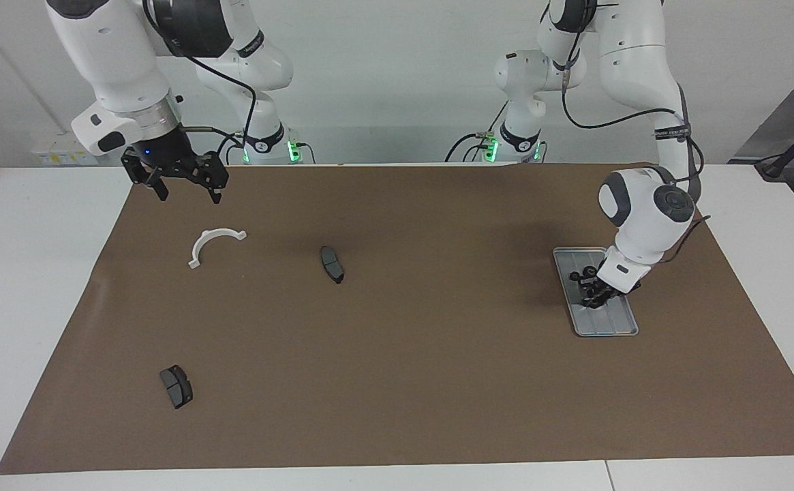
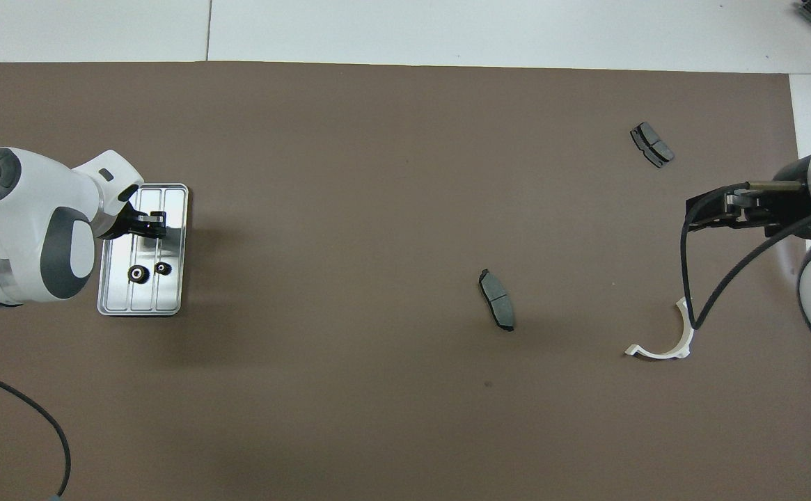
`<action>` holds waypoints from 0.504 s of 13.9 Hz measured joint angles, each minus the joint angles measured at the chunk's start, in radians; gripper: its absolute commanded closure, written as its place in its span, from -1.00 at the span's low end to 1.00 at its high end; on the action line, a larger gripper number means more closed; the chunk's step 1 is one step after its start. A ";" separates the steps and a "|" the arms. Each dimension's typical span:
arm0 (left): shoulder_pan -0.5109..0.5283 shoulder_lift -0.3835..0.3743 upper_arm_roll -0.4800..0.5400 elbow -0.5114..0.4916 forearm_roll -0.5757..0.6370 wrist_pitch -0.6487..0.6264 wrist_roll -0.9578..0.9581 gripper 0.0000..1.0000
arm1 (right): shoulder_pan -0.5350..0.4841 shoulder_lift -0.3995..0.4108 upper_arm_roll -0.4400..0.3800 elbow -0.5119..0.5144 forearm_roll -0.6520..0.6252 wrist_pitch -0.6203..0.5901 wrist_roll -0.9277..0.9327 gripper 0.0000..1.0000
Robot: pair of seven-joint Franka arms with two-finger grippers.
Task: Place bearing gear from tray to pile
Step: 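Set the bearing at center with the left gripper while the right gripper approaches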
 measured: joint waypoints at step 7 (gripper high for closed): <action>-0.121 0.010 -0.013 0.140 -0.017 -0.073 -0.290 0.73 | 0.000 0.000 0.000 0.000 0.000 0.000 0.000 -1.00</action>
